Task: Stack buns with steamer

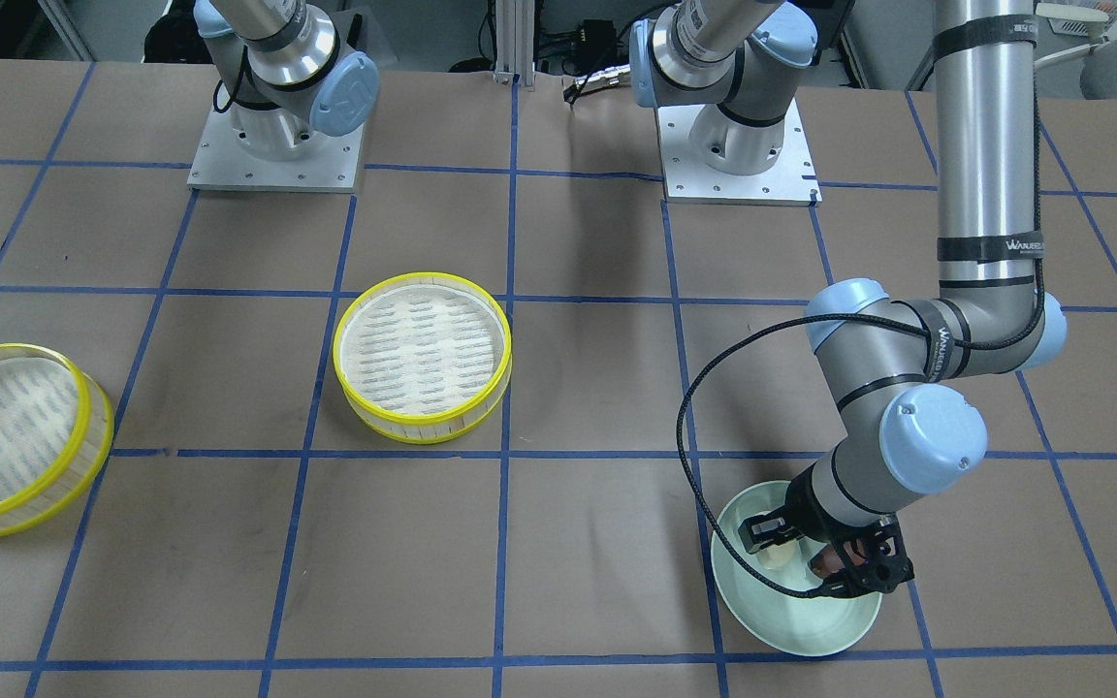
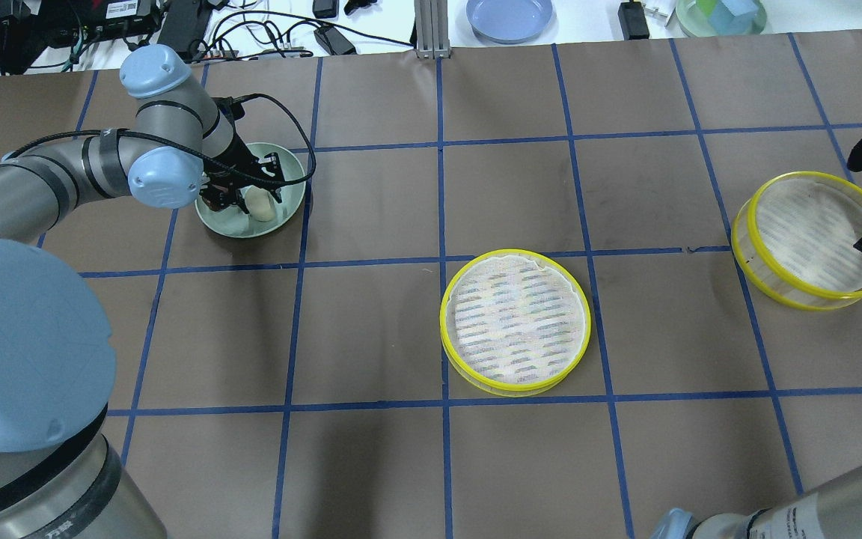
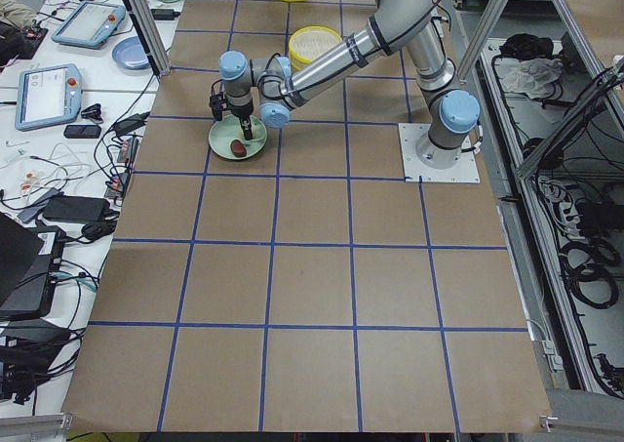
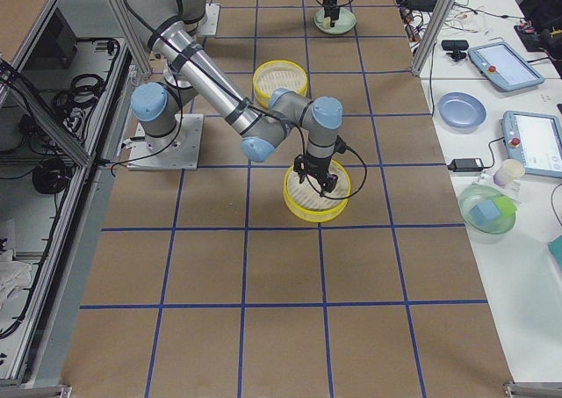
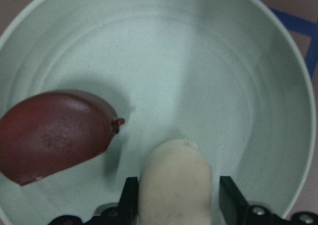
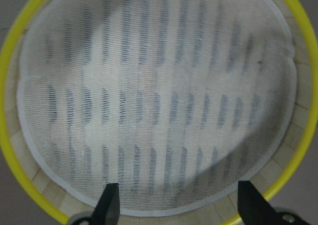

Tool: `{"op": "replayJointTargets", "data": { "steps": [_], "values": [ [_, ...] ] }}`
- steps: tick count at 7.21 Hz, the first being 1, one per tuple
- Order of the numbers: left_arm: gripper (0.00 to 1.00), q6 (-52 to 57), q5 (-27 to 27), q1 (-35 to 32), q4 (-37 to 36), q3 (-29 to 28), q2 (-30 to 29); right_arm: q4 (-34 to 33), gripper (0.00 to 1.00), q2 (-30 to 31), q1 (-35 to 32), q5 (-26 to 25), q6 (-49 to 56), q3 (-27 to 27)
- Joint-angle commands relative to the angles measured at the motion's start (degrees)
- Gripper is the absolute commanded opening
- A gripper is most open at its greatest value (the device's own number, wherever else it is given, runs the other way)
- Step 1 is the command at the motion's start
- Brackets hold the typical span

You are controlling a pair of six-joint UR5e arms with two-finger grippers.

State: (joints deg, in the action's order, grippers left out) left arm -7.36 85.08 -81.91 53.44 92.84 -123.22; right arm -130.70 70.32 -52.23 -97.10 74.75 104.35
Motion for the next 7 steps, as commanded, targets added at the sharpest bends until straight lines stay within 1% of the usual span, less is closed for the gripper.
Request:
{"op": "replayJointTargets", "data": {
  "steps": [1,2,3,4,5,6,7],
  "values": [
    [0.0,0.1,-0.1,0.0,0.0,-0.6,1.3,-0.5,0.73,-3.9,1.6,1.2,-9.9,-2.8],
    [0.0,0.0,-0.1,-0.1,0.2,-1.3,2.6,-0.4,0.63,-5.9,2.9,2.0,-10.8,-4.1],
    [0.0,-0.7,-0.1,-1.1,0.7,-1.5,4.7,-0.4,0.5,-6.9,3.3,3.3,-11.0,-5.0],
    [0.0,-3.1,-0.6,-2.5,1.8,-1.3,7.4,-0.4,0.23,-7.5,3.3,3.2,-12.3,-5.6],
    [0.0,-9.0,-0.7,-6.1,2.5,-1.4,9.6,-0.3,0.0,-7.7,3.3,3.2,-12.5,-5.9],
    [0.0,-13.2,-0.7,-10.2,3.0,-1.4,11.2,0.4,0.0,-7.6,3.3,3.8,-12.5,-5.9],
    [0.0,-20.2,-2.9,-14.2,3.9,-1.3,12.5,1.7,0.0,-7.0,3.4,5.3,-13.0,-6.0]
  ]
}}
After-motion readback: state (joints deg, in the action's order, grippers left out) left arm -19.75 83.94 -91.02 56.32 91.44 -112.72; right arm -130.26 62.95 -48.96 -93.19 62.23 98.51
